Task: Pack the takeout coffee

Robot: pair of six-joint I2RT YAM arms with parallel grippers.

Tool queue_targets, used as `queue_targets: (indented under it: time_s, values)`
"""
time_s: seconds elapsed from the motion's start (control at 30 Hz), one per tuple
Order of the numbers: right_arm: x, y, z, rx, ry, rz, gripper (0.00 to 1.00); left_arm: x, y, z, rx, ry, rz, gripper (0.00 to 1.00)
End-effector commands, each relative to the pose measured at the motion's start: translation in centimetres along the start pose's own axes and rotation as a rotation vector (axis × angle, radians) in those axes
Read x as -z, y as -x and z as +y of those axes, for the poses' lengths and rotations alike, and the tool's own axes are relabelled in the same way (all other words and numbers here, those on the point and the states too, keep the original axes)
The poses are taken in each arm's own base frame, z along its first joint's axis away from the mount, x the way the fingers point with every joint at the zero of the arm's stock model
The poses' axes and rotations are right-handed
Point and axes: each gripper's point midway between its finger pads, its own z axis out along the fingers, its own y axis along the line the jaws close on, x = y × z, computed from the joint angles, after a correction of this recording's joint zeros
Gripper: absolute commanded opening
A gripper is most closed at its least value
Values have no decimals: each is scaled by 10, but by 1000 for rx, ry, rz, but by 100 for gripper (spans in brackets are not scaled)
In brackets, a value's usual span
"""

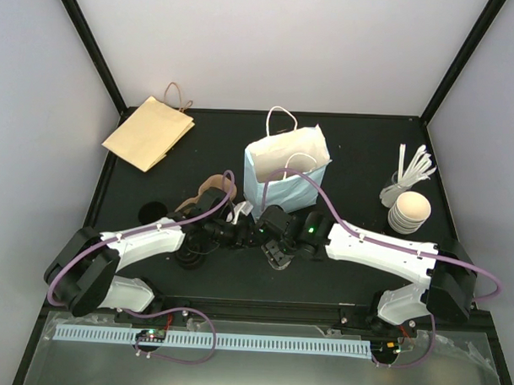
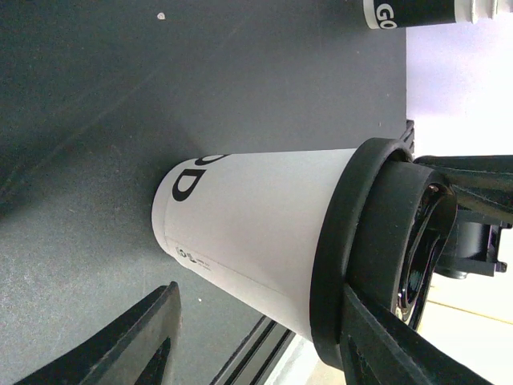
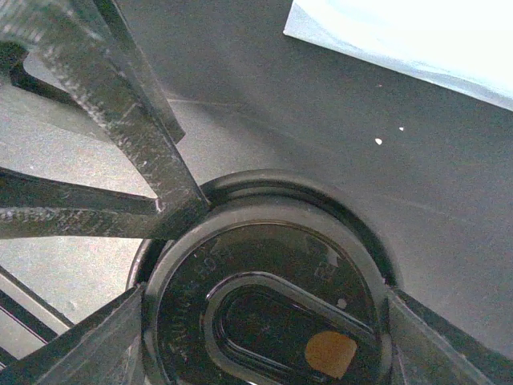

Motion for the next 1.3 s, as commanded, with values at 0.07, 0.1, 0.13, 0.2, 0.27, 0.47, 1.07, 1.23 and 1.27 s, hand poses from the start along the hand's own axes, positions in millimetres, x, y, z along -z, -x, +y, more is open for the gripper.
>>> queue_targets:
  time_s: [0.07,0.1,0.13,0.2,0.27,0.47,1.07,1.23,1.27]
  values:
    - [-16,-17,19,-24,58,56,69,-10,-12,25,31,128,5,54]
    - [-16,-17,19,-29,56,56,69,-11,-13,25,31,128,9,54]
    - [-17,-17,18,-35,53,57,69,-11,-14,25,31,129,10,54]
    - [-18,-18,16,-43,48,59,69,-11,-16,24,34,129,13,54]
    - [-19,-19,15,-53,43,60,69,-10,-18,23,33,128,13,54]
    - [-16,-15,17,-49,62,37,68,-2,-15,13,11,112,-12,55]
    - [-17,-12,20,22,90,4,69,10,10,-40,-99,-18,-65,68]
    - [-16,-12,20,32,90,3,69,-3,8,-30,-85,-1,-26,68]
    - [-16,-11,20,32,87,1,69,-5,8,-27,-80,10,-18,68]
